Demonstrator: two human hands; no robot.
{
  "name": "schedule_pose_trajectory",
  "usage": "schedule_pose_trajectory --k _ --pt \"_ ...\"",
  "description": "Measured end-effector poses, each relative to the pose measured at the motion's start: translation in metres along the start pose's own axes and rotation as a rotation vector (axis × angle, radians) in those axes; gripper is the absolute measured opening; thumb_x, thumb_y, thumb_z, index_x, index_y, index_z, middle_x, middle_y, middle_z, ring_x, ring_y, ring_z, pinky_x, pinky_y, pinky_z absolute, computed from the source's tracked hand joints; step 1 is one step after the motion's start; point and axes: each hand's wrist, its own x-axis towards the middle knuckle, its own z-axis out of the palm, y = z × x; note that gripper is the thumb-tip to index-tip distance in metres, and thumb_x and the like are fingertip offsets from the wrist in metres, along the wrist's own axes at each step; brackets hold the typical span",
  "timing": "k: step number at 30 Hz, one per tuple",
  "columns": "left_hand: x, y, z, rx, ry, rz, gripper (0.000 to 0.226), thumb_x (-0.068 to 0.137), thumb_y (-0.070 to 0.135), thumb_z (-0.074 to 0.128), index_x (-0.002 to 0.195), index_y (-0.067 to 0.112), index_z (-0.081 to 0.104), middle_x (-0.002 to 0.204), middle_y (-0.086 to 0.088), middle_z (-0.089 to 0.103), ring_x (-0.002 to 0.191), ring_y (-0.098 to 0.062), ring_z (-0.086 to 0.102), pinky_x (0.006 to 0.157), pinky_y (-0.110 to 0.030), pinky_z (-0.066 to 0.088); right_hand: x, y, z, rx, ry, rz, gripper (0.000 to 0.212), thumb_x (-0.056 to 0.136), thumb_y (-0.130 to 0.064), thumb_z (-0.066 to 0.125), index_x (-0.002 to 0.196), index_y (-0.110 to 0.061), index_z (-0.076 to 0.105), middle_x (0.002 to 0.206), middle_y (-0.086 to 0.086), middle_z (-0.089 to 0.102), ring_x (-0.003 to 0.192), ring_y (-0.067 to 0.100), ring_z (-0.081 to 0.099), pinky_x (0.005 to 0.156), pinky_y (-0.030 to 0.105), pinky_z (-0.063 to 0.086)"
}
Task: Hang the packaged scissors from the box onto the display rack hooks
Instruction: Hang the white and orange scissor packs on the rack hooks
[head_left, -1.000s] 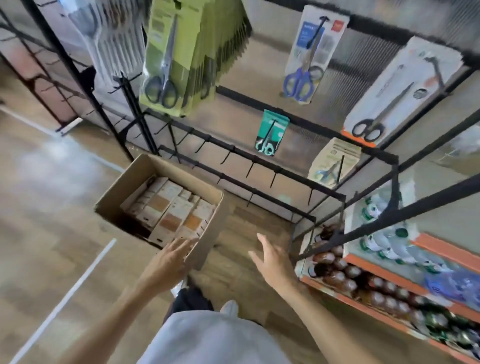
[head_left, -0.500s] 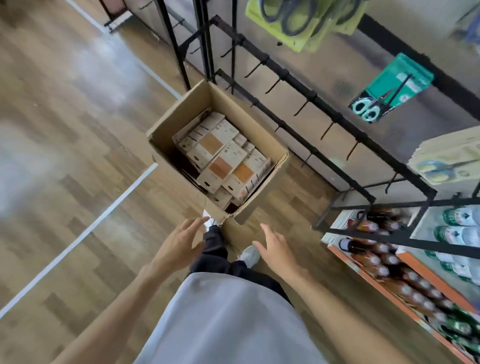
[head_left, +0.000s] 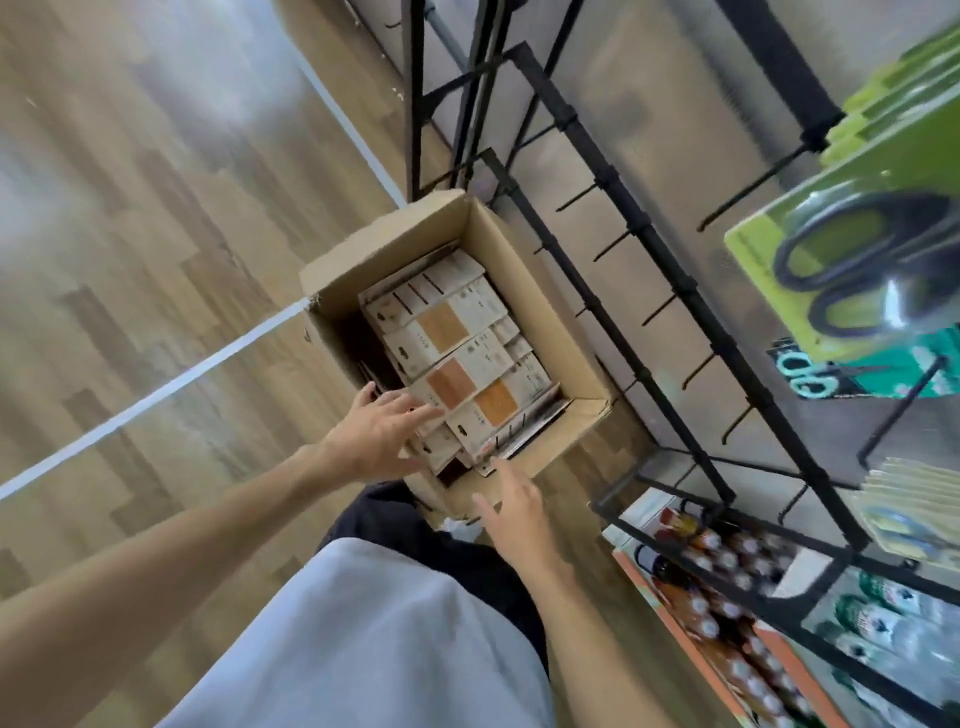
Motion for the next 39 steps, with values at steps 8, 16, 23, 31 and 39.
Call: schedule_pose_trajectory --k 8,16,23,31,39 --pt "0.063 -0.041 0.011 0.237 -0.312 -0.118 0.072 0.089 0.080 0.017 0.151 0.052 -0.009 0.165 -0.009 -0.011 0.151 -0.036 -0.011 0.120 -0.060 -0.005 0.049 -0.008 0.006 -0.311 -0.045 -0.191 0.055 0.097 -0.049 0.054 0.148 -0.032 0.043 0.162 0.001 0.028 0.149 0.021 0.024 0.121 0.042 0.026" --pt "0.113 -0.053 0.028 0.186 -0.514 -0.251 0.071 0.098 0.053 0.046 0.155 0.046 0.005 0.154 -0.021 0.030 0.135 -0.034 0.040 0.107 -0.044 0.038 0.115 -0.011 -0.032 -0.673 -0.147 -0.317 0.061 0.097 -0.050 0.054 0.153 -0.038 0.031 0.167 0.007 -0.002 0.154 0.026 -0.004 0.122 0.060 0.004" --pt "0.129 -0.060 0.050 0.050 -0.552 -0.290 0.079 0.097 0.038 0.057 0.155 0.047 0.004 0.151 -0.015 0.034 0.131 -0.031 0.044 0.102 -0.042 0.043 0.155 0.000 -0.045 -0.763 -0.201 -0.324 0.060 0.097 -0.053 0.053 0.152 -0.038 0.033 0.168 0.007 0.004 0.155 0.024 0.001 0.123 0.057 0.004" --pt "0.137 -0.067 0.064 -0.084 -0.500 -0.224 0.082 0.088 0.002 0.060 0.149 0.046 0.028 0.158 -0.003 0.028 0.143 -0.030 0.030 0.115 -0.066 0.009 0.159 0.005 -0.014 -0.568 -0.152 -0.270 0.053 0.100 -0.037 0.054 0.150 -0.031 0.039 0.166 0.006 0.014 0.153 0.020 0.011 0.124 0.051 0.007" --pt "0.124 -0.057 0.043 -0.130 -0.173 -0.040 0.060 0.086 0.007 0.065 0.140 0.031 0.052 0.132 0.003 0.045 0.131 -0.022 0.042 0.112 -0.052 0.028 0.144 0.023 0.002 -0.480 -0.098 -0.230 0.056 0.100 -0.031 0.052 0.153 -0.024 0.036 0.163 0.008 0.024 0.150 0.023 0.023 0.124 0.047 0.018"
